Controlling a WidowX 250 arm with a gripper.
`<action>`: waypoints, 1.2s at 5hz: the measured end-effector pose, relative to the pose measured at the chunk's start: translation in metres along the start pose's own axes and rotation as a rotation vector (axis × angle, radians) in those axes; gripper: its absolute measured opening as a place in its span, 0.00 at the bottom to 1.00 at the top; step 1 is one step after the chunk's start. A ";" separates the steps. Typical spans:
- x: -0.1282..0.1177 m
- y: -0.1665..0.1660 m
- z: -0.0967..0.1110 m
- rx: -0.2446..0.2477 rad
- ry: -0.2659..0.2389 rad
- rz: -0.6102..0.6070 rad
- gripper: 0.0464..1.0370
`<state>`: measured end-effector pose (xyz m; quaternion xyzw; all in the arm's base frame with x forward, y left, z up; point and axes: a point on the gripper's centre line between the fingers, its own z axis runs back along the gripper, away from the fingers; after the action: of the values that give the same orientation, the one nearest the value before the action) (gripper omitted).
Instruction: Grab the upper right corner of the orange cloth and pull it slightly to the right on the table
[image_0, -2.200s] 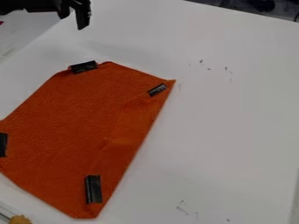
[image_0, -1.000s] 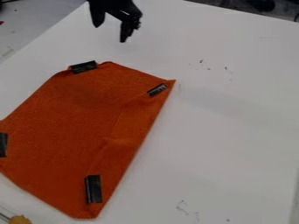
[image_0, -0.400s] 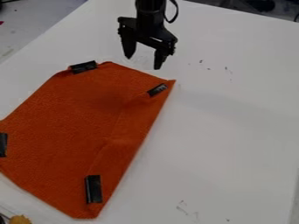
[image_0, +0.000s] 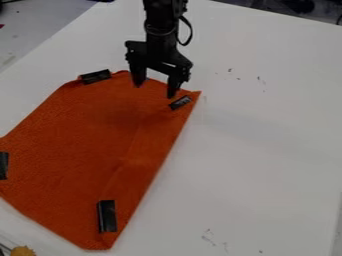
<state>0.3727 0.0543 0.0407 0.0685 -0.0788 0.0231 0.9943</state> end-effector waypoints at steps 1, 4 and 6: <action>-0.006 -0.008 -0.005 -0.042 0.011 0.013 0.96; -0.011 -0.017 -0.010 -0.108 0.010 0.028 0.67; -0.013 -0.013 -0.018 -0.134 0.007 0.048 0.32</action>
<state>0.3633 0.0433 0.0193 -0.0001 -0.0785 0.0419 0.9960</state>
